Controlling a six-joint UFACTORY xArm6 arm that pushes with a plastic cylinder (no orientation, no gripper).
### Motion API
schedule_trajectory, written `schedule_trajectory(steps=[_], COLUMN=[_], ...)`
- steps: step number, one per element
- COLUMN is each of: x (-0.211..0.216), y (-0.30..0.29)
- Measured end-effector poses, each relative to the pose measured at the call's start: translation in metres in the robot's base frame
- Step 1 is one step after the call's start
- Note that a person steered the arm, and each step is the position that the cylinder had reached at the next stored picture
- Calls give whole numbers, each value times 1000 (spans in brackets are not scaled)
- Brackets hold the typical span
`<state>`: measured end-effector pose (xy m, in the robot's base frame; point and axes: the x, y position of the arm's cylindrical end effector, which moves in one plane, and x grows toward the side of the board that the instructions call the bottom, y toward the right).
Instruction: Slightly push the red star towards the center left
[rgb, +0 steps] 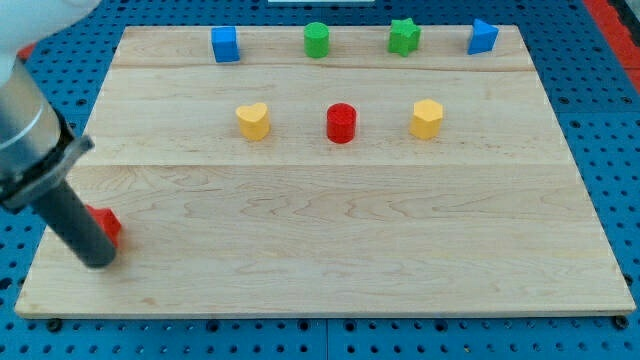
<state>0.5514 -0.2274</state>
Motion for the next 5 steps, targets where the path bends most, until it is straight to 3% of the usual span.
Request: schedule_trajectory(steps=[1,3,5], x=[-37,6,-47], y=[-7,-35,-23])
